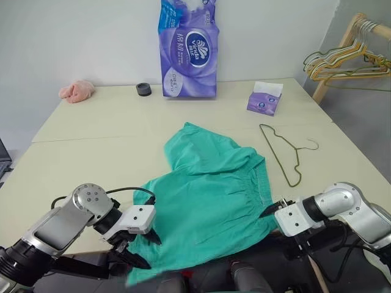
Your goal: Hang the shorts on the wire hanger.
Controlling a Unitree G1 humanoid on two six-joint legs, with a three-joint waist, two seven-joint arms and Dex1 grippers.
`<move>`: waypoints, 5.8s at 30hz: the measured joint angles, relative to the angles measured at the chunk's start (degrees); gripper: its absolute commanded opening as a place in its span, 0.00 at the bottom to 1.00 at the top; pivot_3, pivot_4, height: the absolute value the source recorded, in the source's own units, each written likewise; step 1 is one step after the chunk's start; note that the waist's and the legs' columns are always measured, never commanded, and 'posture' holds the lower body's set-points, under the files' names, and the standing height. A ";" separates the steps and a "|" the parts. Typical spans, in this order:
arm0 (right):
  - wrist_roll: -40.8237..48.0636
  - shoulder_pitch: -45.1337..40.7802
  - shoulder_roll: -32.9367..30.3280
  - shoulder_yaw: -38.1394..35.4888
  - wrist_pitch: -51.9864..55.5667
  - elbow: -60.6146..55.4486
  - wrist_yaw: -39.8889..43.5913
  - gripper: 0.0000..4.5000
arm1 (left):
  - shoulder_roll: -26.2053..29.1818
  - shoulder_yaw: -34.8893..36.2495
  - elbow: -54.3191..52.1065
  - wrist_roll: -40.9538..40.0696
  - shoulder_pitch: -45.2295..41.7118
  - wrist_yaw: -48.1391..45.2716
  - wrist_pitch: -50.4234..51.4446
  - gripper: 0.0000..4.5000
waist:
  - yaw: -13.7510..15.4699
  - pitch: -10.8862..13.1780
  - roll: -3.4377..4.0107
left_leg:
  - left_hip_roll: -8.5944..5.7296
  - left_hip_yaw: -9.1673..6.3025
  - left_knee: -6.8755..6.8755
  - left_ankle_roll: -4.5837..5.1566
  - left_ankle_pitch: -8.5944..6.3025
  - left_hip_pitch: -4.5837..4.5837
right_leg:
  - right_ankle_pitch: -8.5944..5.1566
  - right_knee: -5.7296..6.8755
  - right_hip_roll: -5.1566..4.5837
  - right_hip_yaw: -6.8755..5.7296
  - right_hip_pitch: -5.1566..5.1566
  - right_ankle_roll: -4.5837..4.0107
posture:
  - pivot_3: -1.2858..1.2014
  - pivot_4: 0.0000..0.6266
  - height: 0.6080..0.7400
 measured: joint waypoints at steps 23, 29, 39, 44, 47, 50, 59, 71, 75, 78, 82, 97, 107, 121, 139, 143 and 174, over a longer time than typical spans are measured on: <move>15.42 -19.42 22.88 -4.85 48.62 8.98 -20.42 0.91 | -15.80 3.39 13.12 -3.12 -8.87 11.30 3.18 0.81 | -1.04 0.16 -0.04 | -0.04 -0.50 0.00 -0.02 0.00 -0.09 | 0.20 -0.01 -0.03 -0.08 -0.05 -0.27 | 0.46 0.11 1.00; 13.56 -27.49 30.14 -5.42 49.82 23.32 -26.29 0.91 | -16.24 3.26 14.29 -1.84 -9.18 11.31 1.17 0.81 | -1.29 0.16 -0.03 | -0.10 -0.62 -0.02 -0.02 0.00 -0.18 | 0.21 -0.01 -0.11 -0.17 -0.09 -0.29 | 0.46 0.11 1.00; 4.76 -37.76 37.16 -7.92 35.55 49.98 -40.82 0.91 | -17.29 3.13 14.29 -1.25 -8.31 11.54 0.10 0.81 | -3.47 0.17 -0.01 | -0.13 -0.73 -0.08 -0.02 0.00 -0.20 | 0.22 0.02 -0.15 -0.25 -0.11 -0.29 | 0.46 0.10 1.00; 1.05 -41.96 37.64 -10.46 23.34 58.81 -48.62 0.91 | -18.33 3.13 14.33 -0.69 -8.68 11.95 0.08 0.81 | -4.25 0.17 0.01 | -0.14 -0.75 -0.11 -0.02 0.00 -0.21 | 0.22 0.01 -0.16 -0.24 -0.10 -0.29 | 0.46 0.10 1.00; 3.12 -41.80 37.85 -12.88 25.27 57.79 -45.82 0.91 | -18.40 3.13 14.36 -0.57 -8.68 12.17 0.08 0.81 | -4.60 0.17 0.01 | -0.12 -0.79 -0.11 -0.02 0.00 -0.22 | 0.22 0.02 -0.16 -0.25 -0.10 -0.29 | 0.45 0.10 1.00; 5.38 -41.79 38.29 -15.27 28.94 56.40 -44.01 0.91 | -18.51 3.13 14.62 -0.51 -8.69 12.54 0.04 0.81 | -5.01 0.16 0.02 | -0.12 -0.90 -0.11 -0.02 0.00 -0.23 | 0.22 0.01 -0.17 -0.25 -0.08 -0.29 | 0.45 0.10 1.00; 5.99 -45.85 44.42 -19.51 29.66 70.20 -47.09 0.91 | -20.29 3.16 14.42 -0.97 -9.38 12.93 0.97 0.81 | -6.19 0.18 0.08 | -0.11 -0.97 -0.17 -0.02 0.00 -0.25 | 0.22 0.02 -0.16 -0.27 -0.10 -0.29 | 0.46 0.10 1.00; 12.23 -21.27 33.83 -24.18 41.26 13.15 -42.30 0.91 | -30.80 15.89 19.37 -3.21 -14.70 33.85 3.80 0.81 | -3.72 0.14 0.12 | -0.09 -1.19 -0.06 -0.04 -0.01 -0.38 | 0.23 0.00 -0.33 -0.38 -0.07 -0.22 | 0.46 0.10 1.00; 15.71 -12.99 35.11 -29.97 55.40 0.49 -49.23 0.92 | -28.83 15.57 19.41 -4.22 -15.72 30.69 4.40 0.99 | -3.76 0.16 0.15 | -0.10 -1.09 -0.07 -0.05 0.00 -0.30 | 0.25 0.06 -0.18 -0.37 -0.07 -0.25 | 0.45 0.11 1.00; 15.81 -10.01 34.76 -34.00 65.01 -5.17 -55.07 0.92 | -27.12 14.37 20.11 -2.79 -18.55 28.38 1.59 0.99 | -3.62 0.16 0.15 | -0.15 -1.08 -0.07 -0.05 0.00 -0.31 | 0.24 0.00 -0.11 -0.41 -0.05 -0.25 | 0.44 0.12 1.00; 14.57 -4.71 32.74 -34.69 71.09 -6.24 -58.50 0.92 | -26.62 11.92 20.58 -1.15 -21.53 25.02 -2.50 0.99 | -3.35 0.16 0.16 | -0.23 -0.85 -0.07 -0.05 0.00 -0.31 | 0.23 -0.06 -0.17 -0.31 -0.05 -0.23 | 0.44 0.12 1.00; 13.11 -7.25 26.55 -30.66 67.13 11.08 -56.07 0.80 | -30.14 7.71 23.67 1.67 -26.22 21.48 -8.00 1.00 | -5.19 0.18 0.17 | -0.14 -0.68 -0.08 -0.03 -0.01 -0.26 | 0.22 -0.11 -0.04 -0.17 -0.03 -0.17 | 0.43 0.12 1.00; 12.61 -15.09 21.76 -23.58 66.20 22.08 -49.05 0.04 | -32.03 6.77 24.24 2.83 -26.67 21.66 -9.73 1.00 | -5.68 0.10 0.06 | -0.12 -0.73 -0.08 -0.03 -0.01 -0.23 | 0.22 -0.14 -0.03 -0.20 0.03 -0.17 | 0.43 0.12 1.00; 6.93 -16.38 21.33 -24.20 54.59 28.32 -55.01 0.01 | -33.83 8.72 28.34 3.26 -27.69 28.86 -8.11 1.00 | -5.38 0.09 0.02 | -0.32 -0.72 -0.02 -0.03 -0.01 -0.33 | 0.22 -0.13 -0.25 -0.17 -0.02 -0.07 | 0.42 0.12 1.00; -14.93 -10.59 5.89 -13.07 11.78 3.29 -49.85 0.01 | -27.57 16.17 59.17 1.45 -48.59 17.22 -4.68 1.00 | -7.18 0.25 0.17 | -0.29 -0.70 -0.12 -0.08 -0.04 -0.34 | -0.05 -0.15 -0.21 -0.18 -0.10 0.39 | 0.42 0.12 1.00; -17.20 -10.95 6.39 -12.19 6.19 2.66 -49.02 0.01 | -25.97 12.85 61.33 3.86 -48.56 10.37 -5.18 1.00 | -7.18 0.30 0.16 | -0.29 -0.70 -0.11 -0.08 -0.04 -0.34 | -0.05 -0.14 -0.21 -0.17 -0.11 0.39 | 0.42 0.12 1.00; -20.37 -14.33 12.59 -12.07 -0.34 0.36 -45.72 0.00 | -26.58 8.94 54.76 8.19 -41.38 4.06 -3.13 0.26 | -7.12 0.31 0.15 | -0.29 -0.76 -0.06 -0.07 -0.04 -0.35 | 0.11 -0.09 -0.23 -0.18 -0.10 0.11 | 0.42 0.12 1.00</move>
